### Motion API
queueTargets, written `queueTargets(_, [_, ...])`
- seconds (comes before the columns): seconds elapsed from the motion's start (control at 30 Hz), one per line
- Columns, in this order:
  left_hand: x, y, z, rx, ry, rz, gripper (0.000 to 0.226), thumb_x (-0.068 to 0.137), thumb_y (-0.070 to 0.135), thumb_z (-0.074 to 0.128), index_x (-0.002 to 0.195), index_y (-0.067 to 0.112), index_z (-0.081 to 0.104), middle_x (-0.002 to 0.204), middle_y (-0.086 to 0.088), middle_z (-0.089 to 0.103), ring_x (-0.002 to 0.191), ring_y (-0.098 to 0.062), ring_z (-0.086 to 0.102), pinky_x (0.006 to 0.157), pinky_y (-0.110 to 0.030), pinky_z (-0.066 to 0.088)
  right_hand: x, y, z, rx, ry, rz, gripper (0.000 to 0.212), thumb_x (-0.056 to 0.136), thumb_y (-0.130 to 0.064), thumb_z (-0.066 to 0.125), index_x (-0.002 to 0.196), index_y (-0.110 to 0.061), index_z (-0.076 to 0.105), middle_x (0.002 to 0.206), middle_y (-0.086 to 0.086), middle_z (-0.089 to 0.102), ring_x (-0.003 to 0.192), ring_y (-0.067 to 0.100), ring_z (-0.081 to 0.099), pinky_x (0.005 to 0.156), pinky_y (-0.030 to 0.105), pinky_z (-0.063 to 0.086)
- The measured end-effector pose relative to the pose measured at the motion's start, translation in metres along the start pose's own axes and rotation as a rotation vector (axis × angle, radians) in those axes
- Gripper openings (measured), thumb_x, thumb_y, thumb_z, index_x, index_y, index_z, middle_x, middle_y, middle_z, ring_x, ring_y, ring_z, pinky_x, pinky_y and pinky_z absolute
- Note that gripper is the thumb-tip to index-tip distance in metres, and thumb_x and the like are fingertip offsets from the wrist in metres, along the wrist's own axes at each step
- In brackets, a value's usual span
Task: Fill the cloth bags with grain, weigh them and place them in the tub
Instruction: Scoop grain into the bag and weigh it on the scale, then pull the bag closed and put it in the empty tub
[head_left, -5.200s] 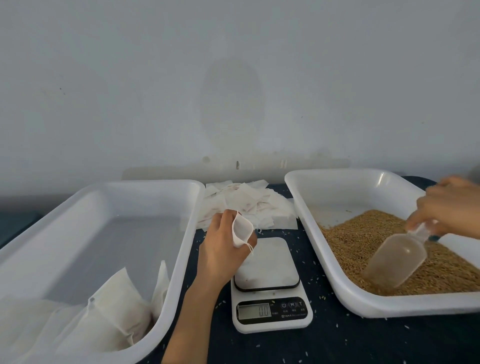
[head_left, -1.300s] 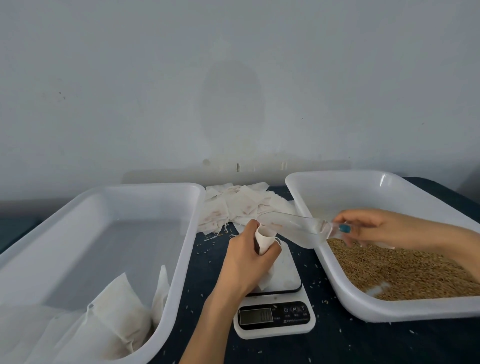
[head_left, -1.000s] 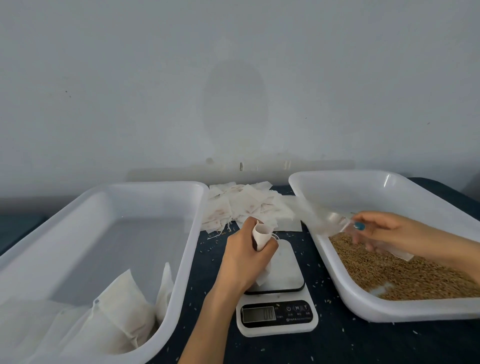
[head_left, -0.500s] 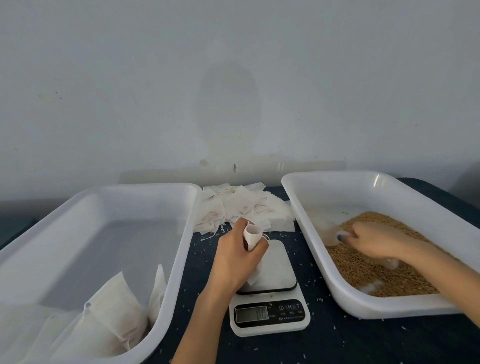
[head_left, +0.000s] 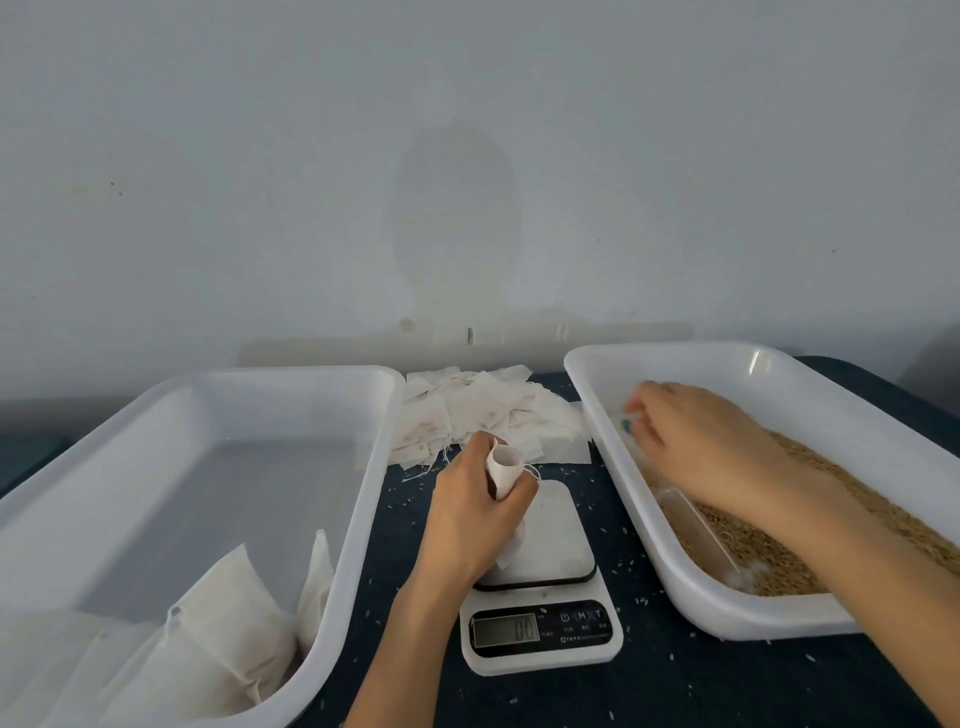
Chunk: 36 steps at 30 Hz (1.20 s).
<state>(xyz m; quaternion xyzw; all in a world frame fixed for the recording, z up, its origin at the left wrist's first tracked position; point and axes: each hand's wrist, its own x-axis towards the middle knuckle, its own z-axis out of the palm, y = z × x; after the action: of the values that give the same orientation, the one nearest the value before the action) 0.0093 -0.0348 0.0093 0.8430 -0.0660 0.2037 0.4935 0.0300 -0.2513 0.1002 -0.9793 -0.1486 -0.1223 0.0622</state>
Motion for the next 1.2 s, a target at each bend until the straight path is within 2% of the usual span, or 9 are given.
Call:
queueTargets(0.13, [-0.001, 0.001, 0.000, -0.007, 0.018, 0.005, 0.031, 0.079, 0.052, 0.056, 0.087, 0.024, 0.046, 0.077, 0.005, 0.059, 0.068, -0.012, 0.054, 0.055, -0.021, 0.042, -0.015, -0.063, 0.003, 0.539, -0.108, -0.082, 0.031, 0.086, -0.057, 0.054, 0.108, -0.034, 0.054, 0.097, -0.021, 0.064, 0.087, -0.006, 0.063, 0.075, 0.017, 0.050])
queueTargets(0.33, [-0.001, 0.000, -0.003, -0.004, 0.032, -0.003, 0.015, 0.088, 0.024, 0.061, 0.091, 0.020, 0.048, 0.083, 0.003, 0.061, 0.068, -0.012, 0.051, 0.056, -0.021, 0.036, -0.013, -0.087, 0.031, 0.489, 0.010, -0.119, 0.018, 0.088, -0.040, 0.063, 0.098, -0.038, 0.049, 0.107, -0.016, 0.061, 0.091, 0.003, 0.063, 0.079, 0.032, 0.054])
queueTargets(0.47, [-0.001, 0.002, -0.004, 0.042, 0.022, -0.015, 0.019, 0.085, 0.016, 0.064, 0.096, 0.018, 0.048, 0.085, 0.003, 0.061, 0.070, -0.014, 0.052, 0.058, -0.025, 0.038, -0.009, -0.084, 0.038, 0.517, 0.044, -0.104, 0.019, 0.087, -0.034, 0.067, 0.094, -0.040, 0.050, 0.104, -0.017, 0.062, 0.087, 0.001, 0.063, 0.078, 0.032, 0.055])
queueTargets(0.7, [0.000, 0.004, -0.004, 0.045, 0.047, -0.014, 0.024, 0.085, 0.022, 0.066, 0.095, 0.018, 0.045, 0.084, 0.001, 0.059, 0.071, -0.014, 0.051, 0.057, -0.021, 0.036, -0.004, -0.084, 0.043, 0.441, 0.036, -0.135, 0.010, 0.090, -0.033, 0.065, 0.084, -0.037, 0.058, 0.089, -0.013, 0.061, 0.078, 0.004, 0.056, 0.072, 0.028, 0.051])
queueTargets(0.83, [0.002, 0.004, -0.008, -0.015, 0.117, -0.024, 0.037, 0.080, 0.041, 0.073, 0.098, 0.022, 0.047, 0.085, 0.004, 0.061, 0.070, -0.011, 0.058, 0.056, -0.017, 0.043, 0.008, -0.082, 0.038, 0.549, 0.078, -0.066, 0.008, 0.092, -0.028, 0.065, 0.085, -0.026, 0.067, 0.083, -0.012, 0.068, 0.076, 0.005, 0.061, 0.072, 0.029, 0.049])
queueTargets(0.93, [0.002, 0.006, -0.013, -0.166, 0.206, -0.020, 0.051, 0.073, 0.057, 0.078, 0.108, 0.029, 0.052, 0.098, 0.012, 0.063, 0.086, -0.003, 0.063, 0.065, -0.015, 0.049, 0.019, -0.083, 0.026, 0.631, 0.183, -0.080, 0.006, 0.093, -0.024, 0.066, 0.090, -0.020, 0.070, 0.087, -0.008, 0.071, 0.083, 0.010, 0.065, 0.080, 0.031, 0.053])
queueTargets(1.03, [0.001, 0.009, -0.017, -0.302, 0.233, -0.032, 0.057, 0.079, 0.074, 0.057, 0.119, 0.033, 0.055, 0.110, 0.015, 0.065, 0.103, -0.005, 0.063, 0.079, -0.025, 0.054, 0.027, -0.083, 0.018, 0.670, 0.208, -0.136, 0.005, 0.093, -0.019, 0.067, 0.092, -0.019, 0.072, 0.088, -0.005, 0.073, 0.083, 0.013, 0.067, 0.081, 0.035, 0.053])
queueTargets(1.1, [0.002, 0.009, -0.019, -0.417, 0.253, -0.070, 0.046, 0.090, 0.070, 0.045, 0.113, 0.033, 0.060, 0.104, 0.018, 0.068, 0.098, -0.003, 0.065, 0.077, -0.024, 0.055, 0.029, -0.082, 0.017, 0.659, 0.171, -0.157, 0.009, 0.092, -0.013, 0.066, 0.094, -0.020, 0.073, 0.092, -0.006, 0.073, 0.086, 0.010, 0.066, 0.084, 0.034, 0.054])
queueTargets(1.2, [0.007, 0.006, -0.024, -0.424, 0.282, -0.081, 0.034, 0.095, 0.052, 0.050, 0.099, 0.024, 0.069, 0.090, 0.007, 0.072, 0.084, -0.009, 0.067, 0.071, -0.023, 0.054, 0.029, -0.079, 0.022, 0.630, 0.150, -0.158, 0.015, 0.092, -0.010, 0.066, 0.096, -0.022, 0.074, 0.096, -0.008, 0.072, 0.089, 0.005, 0.064, 0.087, 0.028, 0.053])
